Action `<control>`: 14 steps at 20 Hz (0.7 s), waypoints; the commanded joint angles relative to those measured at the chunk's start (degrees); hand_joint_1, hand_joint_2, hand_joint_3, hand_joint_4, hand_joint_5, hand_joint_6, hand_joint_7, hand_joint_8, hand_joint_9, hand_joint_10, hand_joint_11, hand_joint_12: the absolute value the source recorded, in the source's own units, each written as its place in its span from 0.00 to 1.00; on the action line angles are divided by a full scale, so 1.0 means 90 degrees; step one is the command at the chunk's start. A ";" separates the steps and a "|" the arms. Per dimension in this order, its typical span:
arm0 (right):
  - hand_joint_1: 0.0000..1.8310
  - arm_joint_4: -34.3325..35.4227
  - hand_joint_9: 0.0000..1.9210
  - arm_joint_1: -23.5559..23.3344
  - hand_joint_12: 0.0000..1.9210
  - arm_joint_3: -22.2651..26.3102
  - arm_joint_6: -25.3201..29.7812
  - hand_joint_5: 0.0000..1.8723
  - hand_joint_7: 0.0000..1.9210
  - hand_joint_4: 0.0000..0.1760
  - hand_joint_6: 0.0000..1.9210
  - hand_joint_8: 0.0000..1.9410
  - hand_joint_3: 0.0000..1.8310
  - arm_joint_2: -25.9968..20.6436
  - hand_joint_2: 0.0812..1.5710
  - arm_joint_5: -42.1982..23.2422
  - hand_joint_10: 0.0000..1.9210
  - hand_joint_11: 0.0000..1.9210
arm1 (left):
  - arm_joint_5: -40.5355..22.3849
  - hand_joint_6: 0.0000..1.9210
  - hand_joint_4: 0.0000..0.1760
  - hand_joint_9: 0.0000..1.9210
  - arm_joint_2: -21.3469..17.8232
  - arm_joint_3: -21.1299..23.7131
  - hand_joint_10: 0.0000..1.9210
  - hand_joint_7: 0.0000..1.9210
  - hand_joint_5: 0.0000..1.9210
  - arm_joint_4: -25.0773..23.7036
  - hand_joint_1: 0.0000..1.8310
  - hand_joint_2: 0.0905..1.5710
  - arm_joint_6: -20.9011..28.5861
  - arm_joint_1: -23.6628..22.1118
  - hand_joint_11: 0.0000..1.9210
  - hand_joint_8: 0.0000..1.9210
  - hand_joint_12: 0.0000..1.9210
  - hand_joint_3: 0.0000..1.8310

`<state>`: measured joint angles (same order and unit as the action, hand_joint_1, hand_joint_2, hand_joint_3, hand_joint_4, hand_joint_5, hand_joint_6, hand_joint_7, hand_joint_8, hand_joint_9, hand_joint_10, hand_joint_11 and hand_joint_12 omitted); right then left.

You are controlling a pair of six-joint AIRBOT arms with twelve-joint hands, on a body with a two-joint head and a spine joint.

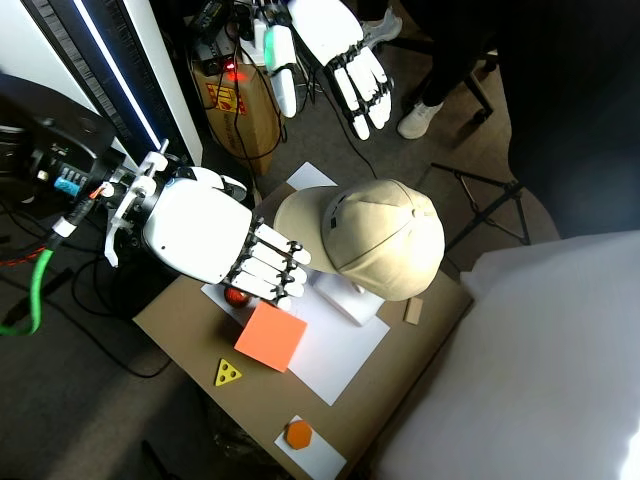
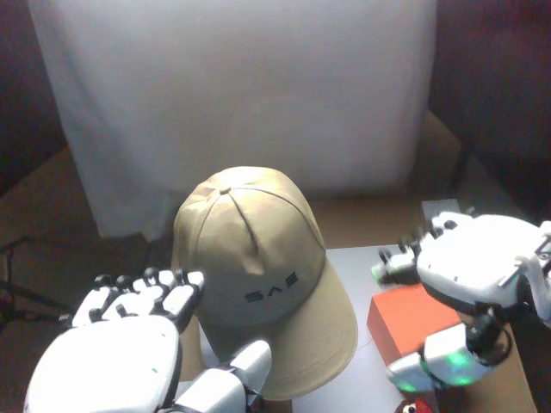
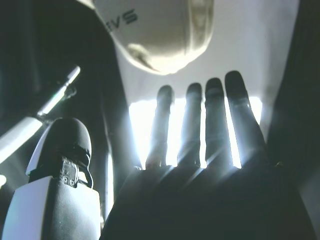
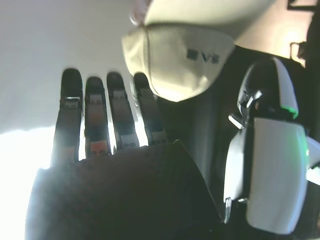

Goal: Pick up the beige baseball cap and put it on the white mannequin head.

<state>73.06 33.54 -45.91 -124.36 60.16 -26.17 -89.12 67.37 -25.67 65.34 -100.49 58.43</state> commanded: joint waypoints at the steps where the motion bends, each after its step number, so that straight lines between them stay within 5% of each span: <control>1: 0.41 -0.0083 0.39 -0.0063 0.91 -0.0001 0.0024 0.49 0.42 0.00 0.32 0.53 0.00 -0.0110 0.62 -0.0160 0.77 0.41 | -0.0486 0.03 0.00 0.42 -0.0048 0.0034 0.25 0.45 0.44 -0.0376 0.16 0.69 -0.0235 -0.0168 0.28 0.14 0.57 0.00; 2: 0.44 -0.0032 0.48 0.0096 0.98 -0.0039 0.0032 0.49 0.44 0.00 0.68 0.79 0.01 -0.0152 0.66 -0.0167 0.95 0.55 | -0.0474 0.36 0.00 0.41 -0.0078 0.0100 0.63 0.42 0.43 -0.0176 0.25 0.69 -0.0557 -0.0378 0.35 0.49 0.76 0.00; 3: 0.44 -0.0034 0.48 0.0180 0.98 -0.0080 0.0029 0.49 0.44 0.00 0.68 0.79 0.01 -0.0145 0.66 -0.0138 0.95 0.55 | -0.0433 0.36 0.00 0.41 -0.0092 0.0126 0.63 0.42 0.43 -0.0069 0.25 0.69 -0.0624 -0.0462 0.35 0.49 0.76 0.00; 4: 0.47 -0.0034 0.60 0.0361 1.00 -0.0222 0.0028 0.48 0.48 0.00 0.98 0.99 0.00 -0.0050 0.68 -0.0172 1.00 0.74 | -0.0312 0.94 0.00 0.44 -0.0114 0.0154 0.97 0.40 0.35 0.0013 0.38 0.68 -0.0650 -0.0554 0.47 0.92 0.99 0.00; 6: 0.47 -0.0034 0.68 0.0492 1.00 -0.0571 0.0090 0.55 0.55 0.00 1.00 1.00 0.00 0.0118 0.70 -0.0300 1.00 0.86 | -0.0127 1.00 0.00 0.49 -0.0113 0.0176 1.00 0.44 0.38 -0.0004 0.43 0.69 -0.0730 -0.0656 0.55 1.00 1.00 0.00; 9: 0.37 -0.0034 0.87 0.0439 1.00 -0.0736 0.0298 0.65 0.71 0.00 1.00 1.00 0.00 0.0150 0.79 -0.0095 1.00 0.99 | 0.0105 1.00 0.00 0.60 -0.0081 0.0214 1.00 0.60 0.57 0.0031 0.41 0.72 -0.0698 -0.0729 0.64 1.00 1.00 0.00; 10: 0.35 -0.0035 0.88 0.0389 1.00 -0.0737 0.0304 0.68 0.77 0.11 1.00 1.00 0.00 0.0168 0.84 -0.0079 1.00 1.00 | 0.0072 1.00 0.00 0.66 -0.0038 0.0219 1.00 0.66 0.62 0.0048 0.37 0.76 -0.0672 -0.0727 0.70 1.00 1.00 0.01; 11: 0.34 -0.0034 0.88 0.0351 1.00 -0.0736 0.0324 0.70 0.79 0.82 1.00 1.00 0.00 0.0190 0.86 -0.0080 1.00 1.00 | 0.0051 1.00 0.00 0.70 0.0006 0.0227 1.00 0.69 0.64 0.0054 0.36 0.77 -0.0672 -0.0716 0.73 1.00 1.00 0.01; 12: 0.35 -0.0033 0.88 0.0322 1.00 -0.0736 0.0366 0.70 0.80 0.96 1.00 1.00 0.00 0.0206 0.87 -0.0076 1.00 1.00 | 0.0050 1.00 0.00 0.73 0.0025 0.0240 1.00 0.71 0.65 0.0064 0.36 0.78 -0.0672 -0.0721 0.76 1.00 1.00 0.00; 14: 0.37 -0.0030 0.89 0.0271 1.00 -0.0733 0.0441 0.71 0.80 1.00 1.00 1.00 0.00 0.0198 0.88 0.0069 1.00 1.00 | 0.0051 1.00 0.00 0.74 0.0036 0.0265 1.00 0.71 0.66 0.0195 0.38 0.79 -0.0672 -0.0823 0.77 1.00 1.00 0.00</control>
<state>74.11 36.62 -52.58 -120.53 62.24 -23.70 -85.01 67.66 -23.51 71.61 -106.63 51.27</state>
